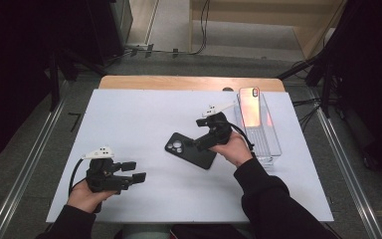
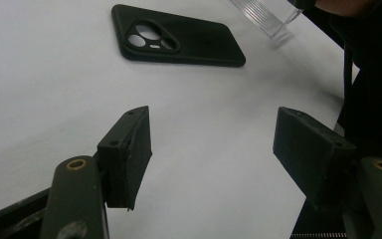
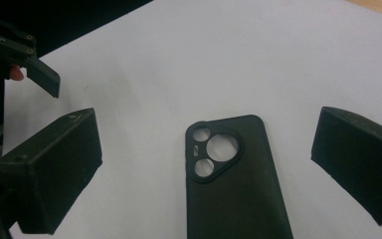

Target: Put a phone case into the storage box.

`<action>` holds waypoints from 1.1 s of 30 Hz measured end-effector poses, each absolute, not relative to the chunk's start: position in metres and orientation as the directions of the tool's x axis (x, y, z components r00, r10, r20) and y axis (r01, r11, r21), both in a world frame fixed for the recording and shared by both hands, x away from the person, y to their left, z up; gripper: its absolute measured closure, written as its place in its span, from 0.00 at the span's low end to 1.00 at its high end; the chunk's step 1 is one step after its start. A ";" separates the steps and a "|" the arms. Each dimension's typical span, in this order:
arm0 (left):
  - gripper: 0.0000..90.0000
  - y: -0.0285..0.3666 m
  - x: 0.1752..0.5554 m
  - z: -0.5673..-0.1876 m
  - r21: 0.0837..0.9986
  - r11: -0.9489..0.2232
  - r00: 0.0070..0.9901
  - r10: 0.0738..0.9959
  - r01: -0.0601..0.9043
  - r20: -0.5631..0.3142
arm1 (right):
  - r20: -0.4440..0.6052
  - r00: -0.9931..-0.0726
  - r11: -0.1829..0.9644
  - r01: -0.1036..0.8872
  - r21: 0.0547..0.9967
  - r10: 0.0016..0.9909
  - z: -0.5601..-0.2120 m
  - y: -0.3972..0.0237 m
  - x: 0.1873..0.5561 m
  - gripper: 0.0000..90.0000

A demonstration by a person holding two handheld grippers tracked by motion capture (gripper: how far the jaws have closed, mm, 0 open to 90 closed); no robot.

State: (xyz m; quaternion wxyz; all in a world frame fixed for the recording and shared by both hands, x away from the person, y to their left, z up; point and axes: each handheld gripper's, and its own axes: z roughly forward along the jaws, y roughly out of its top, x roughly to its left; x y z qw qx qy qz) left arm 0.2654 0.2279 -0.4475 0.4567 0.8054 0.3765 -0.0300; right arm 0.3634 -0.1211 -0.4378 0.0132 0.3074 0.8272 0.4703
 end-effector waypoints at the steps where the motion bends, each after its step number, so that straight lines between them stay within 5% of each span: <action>1: 0.36 0.228 0.265 -0.448 0.714 -0.298 0.715 0.579 0.634 -0.392 | 0.262 -0.814 0.371 0.491 0.788 0.519 -0.439 -0.121 0.364 0.00; 33: 0.36 0.228 0.265 -0.447 0.716 -0.297 0.715 0.579 0.632 -0.391 | 0.223 -0.810 0.449 0.504 0.738 0.542 -0.478 -0.117 0.367 0.00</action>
